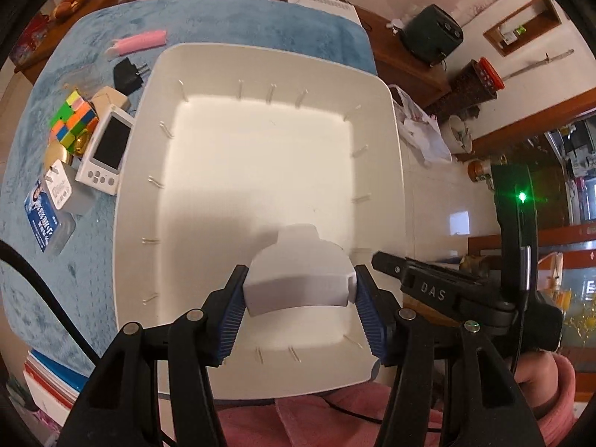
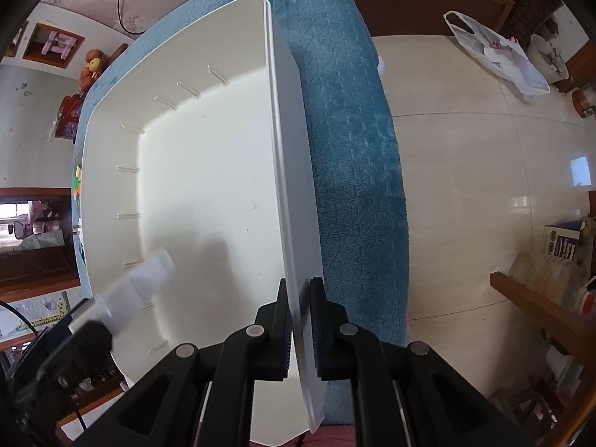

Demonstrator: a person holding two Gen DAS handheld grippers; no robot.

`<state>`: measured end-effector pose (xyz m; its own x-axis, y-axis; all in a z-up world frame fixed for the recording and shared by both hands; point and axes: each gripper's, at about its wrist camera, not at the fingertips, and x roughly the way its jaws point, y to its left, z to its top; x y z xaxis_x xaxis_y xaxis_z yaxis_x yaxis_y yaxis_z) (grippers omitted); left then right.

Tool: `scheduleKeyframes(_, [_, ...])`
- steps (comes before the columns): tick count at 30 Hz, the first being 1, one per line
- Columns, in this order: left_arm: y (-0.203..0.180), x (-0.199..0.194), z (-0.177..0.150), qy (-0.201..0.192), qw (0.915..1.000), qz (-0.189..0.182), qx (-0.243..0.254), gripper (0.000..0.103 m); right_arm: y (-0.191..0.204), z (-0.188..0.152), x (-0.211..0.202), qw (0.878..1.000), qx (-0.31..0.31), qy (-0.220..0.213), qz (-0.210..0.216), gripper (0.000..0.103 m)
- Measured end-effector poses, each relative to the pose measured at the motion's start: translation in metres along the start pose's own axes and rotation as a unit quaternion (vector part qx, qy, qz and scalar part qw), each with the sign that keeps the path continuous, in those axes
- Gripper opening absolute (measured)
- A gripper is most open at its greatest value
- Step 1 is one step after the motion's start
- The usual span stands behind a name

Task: Organize rigid objects
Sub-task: 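Carry the white holder into the tray and open the left gripper, then lower the left gripper onto the blue dental floss box and grasp it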

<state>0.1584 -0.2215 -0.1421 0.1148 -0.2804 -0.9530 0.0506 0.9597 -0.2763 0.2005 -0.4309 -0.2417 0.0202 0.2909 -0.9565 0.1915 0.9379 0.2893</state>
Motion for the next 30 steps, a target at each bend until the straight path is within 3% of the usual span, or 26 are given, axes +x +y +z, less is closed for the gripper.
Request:
scheduleKeyframes(4, [0.008, -0.008, 0.003, -0.019, 0.9998, -0.004, -0.007, 0.062, 0.001, -0.001, 0.000, 1.000, 0.005, -0.001, -0.001, 0.009])
scheduleKeyframes(8, [0.020, -0.022, 0.006, -0.044, 0.9989, -0.009, -0.011, 0.078, 0.001, -0.002, 0.000, 1.000, 0.011, -0.003, -0.005, 0.009])
scheduleKeyframes(17, [0.074, -0.046, 0.016, -0.076, 0.9963, 0.015, -0.037, 0.079, -0.003, -0.004, -0.001, 0.998, 0.060, -0.015, -0.013, 0.009])
scheduleKeyframes(30, [0.190, -0.050, 0.011, -0.041, 0.9918, 0.067, -0.100, 0.079, -0.004, -0.012, -0.003, 0.987, 0.142, -0.052, -0.045, 0.009])
